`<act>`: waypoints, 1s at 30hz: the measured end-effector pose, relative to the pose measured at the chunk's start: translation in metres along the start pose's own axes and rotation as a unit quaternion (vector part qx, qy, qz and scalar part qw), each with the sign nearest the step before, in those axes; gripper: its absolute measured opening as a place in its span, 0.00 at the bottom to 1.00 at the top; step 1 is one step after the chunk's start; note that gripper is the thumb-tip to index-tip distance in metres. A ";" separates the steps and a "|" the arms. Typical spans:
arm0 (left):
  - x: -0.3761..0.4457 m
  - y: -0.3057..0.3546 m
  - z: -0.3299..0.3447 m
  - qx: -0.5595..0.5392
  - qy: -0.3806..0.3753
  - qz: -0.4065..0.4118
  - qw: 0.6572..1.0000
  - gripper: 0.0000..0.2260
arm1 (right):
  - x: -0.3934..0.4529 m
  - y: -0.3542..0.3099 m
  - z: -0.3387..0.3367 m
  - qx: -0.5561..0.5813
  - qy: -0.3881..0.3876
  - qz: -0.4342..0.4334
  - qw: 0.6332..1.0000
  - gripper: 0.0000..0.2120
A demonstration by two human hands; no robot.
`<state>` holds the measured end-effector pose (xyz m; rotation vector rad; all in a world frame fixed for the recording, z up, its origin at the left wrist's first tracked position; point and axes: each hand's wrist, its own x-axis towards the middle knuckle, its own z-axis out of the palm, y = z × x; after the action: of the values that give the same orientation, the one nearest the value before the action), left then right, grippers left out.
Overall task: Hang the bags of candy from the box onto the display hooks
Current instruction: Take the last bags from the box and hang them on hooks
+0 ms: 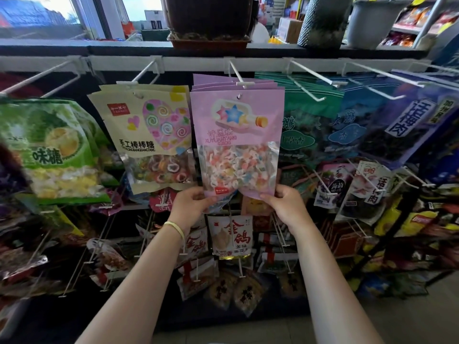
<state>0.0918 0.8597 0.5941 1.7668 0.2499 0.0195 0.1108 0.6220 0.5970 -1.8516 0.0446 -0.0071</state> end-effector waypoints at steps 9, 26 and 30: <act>0.008 0.009 -0.005 0.075 0.050 -0.003 0.996 0.03 | 0.008 -0.007 -0.001 -0.133 0.013 -0.036 0.990 0.05; 0.007 0.062 0.030 0.497 0.179 0.477 0.703 0.27 | 0.015 -0.074 0.005 0.056 0.080 -0.136 0.986 0.09; 0.016 0.056 0.027 0.520 0.180 0.477 0.685 0.28 | 0.022 -0.069 0.000 0.090 0.098 -0.111 0.985 0.12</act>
<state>0.1202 0.8260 0.6407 2.8335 -0.5513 1.2121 0.1344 0.6401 0.6635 -1.6608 -0.0236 -0.3388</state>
